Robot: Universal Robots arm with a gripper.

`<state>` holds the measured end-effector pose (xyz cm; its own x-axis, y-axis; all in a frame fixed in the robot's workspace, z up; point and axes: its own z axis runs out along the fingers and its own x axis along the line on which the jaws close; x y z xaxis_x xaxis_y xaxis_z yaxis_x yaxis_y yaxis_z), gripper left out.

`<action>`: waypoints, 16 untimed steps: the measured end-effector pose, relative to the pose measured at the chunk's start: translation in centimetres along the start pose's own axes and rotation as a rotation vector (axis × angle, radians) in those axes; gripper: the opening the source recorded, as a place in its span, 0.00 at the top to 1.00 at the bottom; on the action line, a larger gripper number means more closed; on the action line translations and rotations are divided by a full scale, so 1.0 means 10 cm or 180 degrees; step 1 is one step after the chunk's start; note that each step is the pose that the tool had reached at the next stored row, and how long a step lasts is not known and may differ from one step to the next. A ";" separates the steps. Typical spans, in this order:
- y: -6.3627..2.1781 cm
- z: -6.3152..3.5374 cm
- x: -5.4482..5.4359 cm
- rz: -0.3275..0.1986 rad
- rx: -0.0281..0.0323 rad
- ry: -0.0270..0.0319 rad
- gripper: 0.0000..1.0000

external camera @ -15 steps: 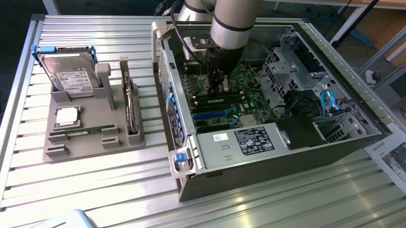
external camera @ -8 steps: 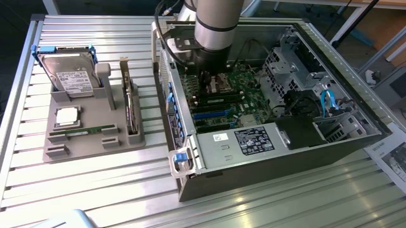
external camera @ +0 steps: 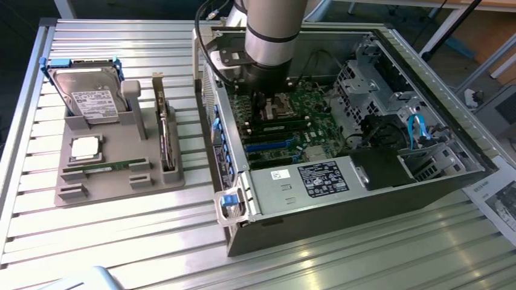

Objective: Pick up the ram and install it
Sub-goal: 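Press down the ram until it locks into place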

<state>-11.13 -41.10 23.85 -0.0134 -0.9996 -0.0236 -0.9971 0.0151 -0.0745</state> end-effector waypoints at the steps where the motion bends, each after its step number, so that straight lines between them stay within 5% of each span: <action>1: -0.003 0.001 0.00 0.0000 0.0000 0.0000 0.90; 16: -0.034 0.049 0.00 0.0000 0.0009 -0.0001 0.90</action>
<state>-10.76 -41.09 23.38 -0.0133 -0.9996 -0.0238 -0.9969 0.0152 -0.0774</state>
